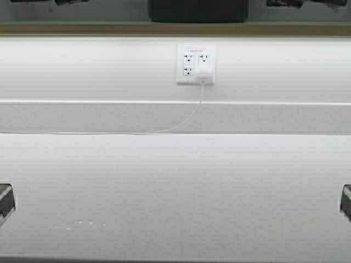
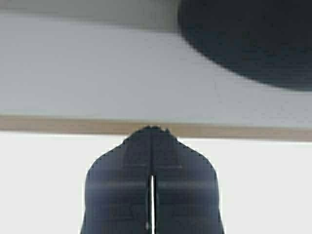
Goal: Open the cabinet, put the pot inside, then close it
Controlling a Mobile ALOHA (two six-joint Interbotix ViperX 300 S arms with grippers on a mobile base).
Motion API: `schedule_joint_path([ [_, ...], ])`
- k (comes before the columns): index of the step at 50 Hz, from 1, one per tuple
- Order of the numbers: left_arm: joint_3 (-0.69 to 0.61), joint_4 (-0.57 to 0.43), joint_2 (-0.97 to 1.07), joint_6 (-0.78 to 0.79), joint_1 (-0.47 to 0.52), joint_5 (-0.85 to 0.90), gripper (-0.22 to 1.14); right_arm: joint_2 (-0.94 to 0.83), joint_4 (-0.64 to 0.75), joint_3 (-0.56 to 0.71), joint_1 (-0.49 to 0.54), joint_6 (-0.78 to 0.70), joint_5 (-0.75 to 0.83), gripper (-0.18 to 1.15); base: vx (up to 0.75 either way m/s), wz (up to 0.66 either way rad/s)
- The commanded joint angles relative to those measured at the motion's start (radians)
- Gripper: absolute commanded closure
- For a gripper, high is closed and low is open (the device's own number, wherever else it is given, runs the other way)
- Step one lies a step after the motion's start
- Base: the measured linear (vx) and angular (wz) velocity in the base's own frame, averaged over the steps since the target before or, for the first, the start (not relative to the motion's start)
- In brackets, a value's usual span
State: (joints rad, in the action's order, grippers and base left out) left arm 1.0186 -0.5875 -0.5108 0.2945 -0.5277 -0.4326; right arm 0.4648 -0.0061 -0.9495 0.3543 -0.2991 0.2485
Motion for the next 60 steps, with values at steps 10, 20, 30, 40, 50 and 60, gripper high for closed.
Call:
schedule_joint_path([
  [10, -0.038, 0.002, -0.015, 0.005, 0.0, 0.006, 0.87, 0.083, -0.071, 0.071, -0.003, 0.008, -0.147, 0.89, -0.19, 0.04],
  [20, -0.038, -0.002, -0.035, 0.0, 0.002, 0.034, 0.87, 0.086, -0.074, 0.064, -0.002, 0.003, -0.167, 0.89, -0.26, 0.0],
  [30, -0.051, -0.002, -0.032, 0.006, 0.002, 0.038, 0.87, 0.072, -0.091, 0.089, -0.002, 0.008, -0.167, 0.89, -0.25, -0.08],
  [40, -0.054, 0.0, -0.038, 0.008, 0.002, 0.054, 0.87, 0.072, -0.092, 0.1, -0.003, 0.005, -0.202, 0.89, -0.3, -0.08],
  [50, -0.06, 0.002, -0.04, 0.009, 0.002, 0.055, 0.87, 0.072, -0.095, 0.107, -0.002, 0.006, -0.215, 0.89, -0.28, -0.01],
  [60, -0.074, 0.006, -0.058, 0.044, 0.032, 0.061, 0.87, 0.078, -0.15, 0.118, -0.061, 0.011, -0.215, 0.9, -0.25, -0.01],
])
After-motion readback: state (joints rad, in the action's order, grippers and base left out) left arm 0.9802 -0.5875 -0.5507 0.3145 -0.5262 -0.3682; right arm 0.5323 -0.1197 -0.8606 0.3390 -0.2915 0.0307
